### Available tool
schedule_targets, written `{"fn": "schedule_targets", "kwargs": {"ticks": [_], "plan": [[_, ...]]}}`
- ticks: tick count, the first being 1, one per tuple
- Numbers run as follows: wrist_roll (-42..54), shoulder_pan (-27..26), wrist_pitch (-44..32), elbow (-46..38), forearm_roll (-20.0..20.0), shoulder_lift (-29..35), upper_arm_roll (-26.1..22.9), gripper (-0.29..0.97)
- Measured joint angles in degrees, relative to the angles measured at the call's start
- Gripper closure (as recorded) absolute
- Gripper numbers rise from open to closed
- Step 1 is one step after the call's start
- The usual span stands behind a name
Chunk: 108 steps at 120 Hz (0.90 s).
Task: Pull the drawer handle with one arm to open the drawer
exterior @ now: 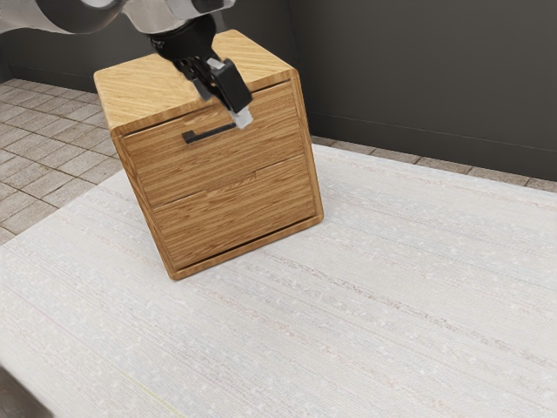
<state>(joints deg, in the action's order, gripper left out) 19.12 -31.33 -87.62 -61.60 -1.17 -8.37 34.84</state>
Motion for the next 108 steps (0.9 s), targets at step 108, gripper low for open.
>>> {"fn": "schedule_targets", "kwargs": {"ticks": [108], "plan": [[16.46, 7.01, -8.31, 0.23, 6.67, -9.41, -0.49, 0.12]]}}
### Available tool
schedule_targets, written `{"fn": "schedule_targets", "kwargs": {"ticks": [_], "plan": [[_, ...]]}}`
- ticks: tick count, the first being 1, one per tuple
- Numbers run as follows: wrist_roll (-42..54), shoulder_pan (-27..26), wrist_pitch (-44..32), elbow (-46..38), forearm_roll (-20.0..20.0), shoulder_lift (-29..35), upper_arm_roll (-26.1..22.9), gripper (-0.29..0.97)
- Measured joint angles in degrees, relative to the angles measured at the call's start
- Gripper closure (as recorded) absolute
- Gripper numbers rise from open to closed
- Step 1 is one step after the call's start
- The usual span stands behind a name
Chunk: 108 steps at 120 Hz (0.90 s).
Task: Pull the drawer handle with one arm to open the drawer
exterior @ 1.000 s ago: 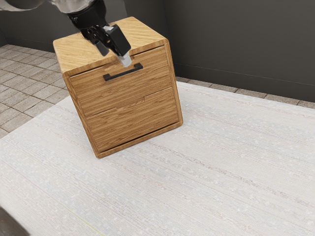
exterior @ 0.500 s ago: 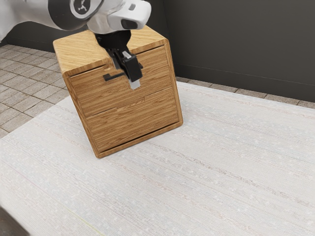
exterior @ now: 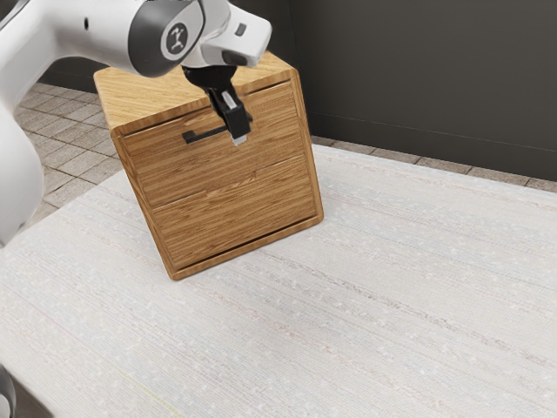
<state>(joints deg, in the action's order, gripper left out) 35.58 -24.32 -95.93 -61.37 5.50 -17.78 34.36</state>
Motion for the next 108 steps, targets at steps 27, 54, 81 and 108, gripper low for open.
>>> {"fn": "schedule_targets", "kwargs": {"ticks": [27, 54, 81, 108], "plan": [[5.16, 1.08, -1.46, -0.51, 2.75, -0.70, 0.04, 0.12], [5.78, 1.70, -2.63, -0.43, 3.97, -3.27, 0.91, 0.13], [4.81, 4.17, -4.55, -0.39, 1.27, -4.57, 0.80, 0.18], [3.46, 4.87, -5.64, -0.49, -1.07, -5.50, 0.53, 0.28]]}}
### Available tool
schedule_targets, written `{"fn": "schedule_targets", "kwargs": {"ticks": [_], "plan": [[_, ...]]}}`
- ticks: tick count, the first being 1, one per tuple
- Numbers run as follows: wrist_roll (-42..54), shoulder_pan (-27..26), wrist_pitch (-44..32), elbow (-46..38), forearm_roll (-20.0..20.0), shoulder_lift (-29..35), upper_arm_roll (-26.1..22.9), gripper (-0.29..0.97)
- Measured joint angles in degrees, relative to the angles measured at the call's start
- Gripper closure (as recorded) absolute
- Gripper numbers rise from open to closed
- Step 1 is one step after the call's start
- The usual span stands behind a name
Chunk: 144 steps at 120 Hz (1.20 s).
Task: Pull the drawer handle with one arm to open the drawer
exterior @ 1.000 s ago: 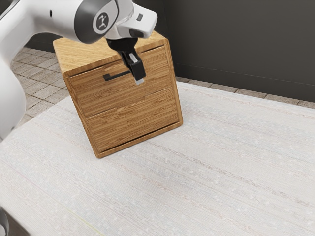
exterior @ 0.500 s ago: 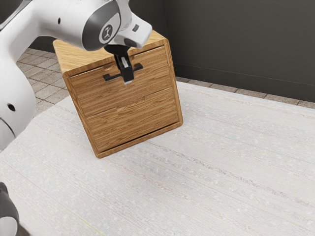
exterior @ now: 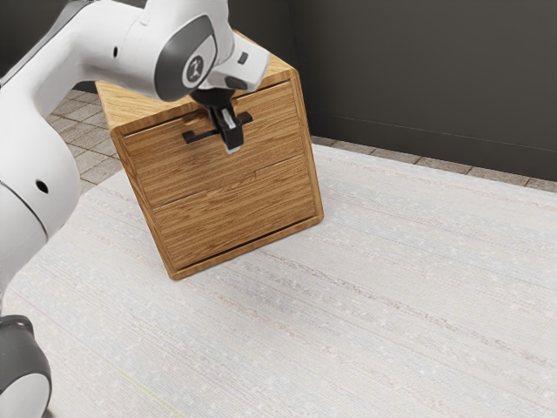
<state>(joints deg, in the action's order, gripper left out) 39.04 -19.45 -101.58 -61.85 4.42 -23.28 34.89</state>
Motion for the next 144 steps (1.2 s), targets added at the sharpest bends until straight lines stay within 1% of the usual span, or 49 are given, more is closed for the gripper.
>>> {"fn": "schedule_targets", "kwargs": {"ticks": [28, 53, 83, 101, 123, 128, 144], "plan": [[-0.90, 0.81, -0.30, -0.19, -0.49, -0.06, -0.01, 0.34], [-1.25, 0.95, -0.26, -0.22, -0.32, 0.13, -0.09, 0.44], [-1.08, 0.46, 0.03, -2.25, -0.07, 1.56, -0.34, 0.48], [-0.82, -1.91, -0.17, -5.48, 0.23, 4.47, -0.31, 0.51], [-0.73, -4.29, -0.33, -8.49, 0.25, 6.73, -0.30, 0.51], [-0.73, -4.64, -0.37, -9.03, 0.27, 7.18, -0.30, 0.49], [-0.75, -5.32, -0.45, -9.84, 0.28, 8.00, -0.25, 0.53]]}}
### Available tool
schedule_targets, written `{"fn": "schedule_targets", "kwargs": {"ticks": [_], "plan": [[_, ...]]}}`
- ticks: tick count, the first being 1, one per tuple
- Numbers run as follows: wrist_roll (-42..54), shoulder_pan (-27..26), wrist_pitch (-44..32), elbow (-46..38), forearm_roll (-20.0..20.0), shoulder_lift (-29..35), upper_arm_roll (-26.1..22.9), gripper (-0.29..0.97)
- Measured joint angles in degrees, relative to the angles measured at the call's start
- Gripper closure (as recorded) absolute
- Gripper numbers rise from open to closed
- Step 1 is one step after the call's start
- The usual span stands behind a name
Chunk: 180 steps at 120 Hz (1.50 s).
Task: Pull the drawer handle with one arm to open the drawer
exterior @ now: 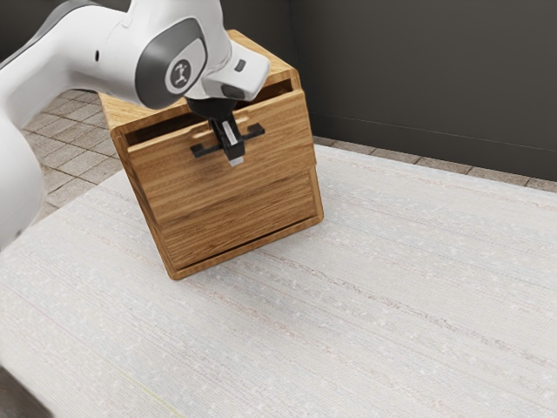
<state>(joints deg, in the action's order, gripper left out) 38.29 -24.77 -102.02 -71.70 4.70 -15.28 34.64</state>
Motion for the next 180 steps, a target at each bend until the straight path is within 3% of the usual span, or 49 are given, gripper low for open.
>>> {"fn": "schedule_targets", "kwargs": {"ticks": [111, 180], "plan": [[-1.43, -6.02, -0.28, -7.17, 0.29, 7.28, 0.21, 0.65], [-4.75, -10.30, -0.28, -11.97, 0.94, 12.31, -0.08, 0.60]]}}
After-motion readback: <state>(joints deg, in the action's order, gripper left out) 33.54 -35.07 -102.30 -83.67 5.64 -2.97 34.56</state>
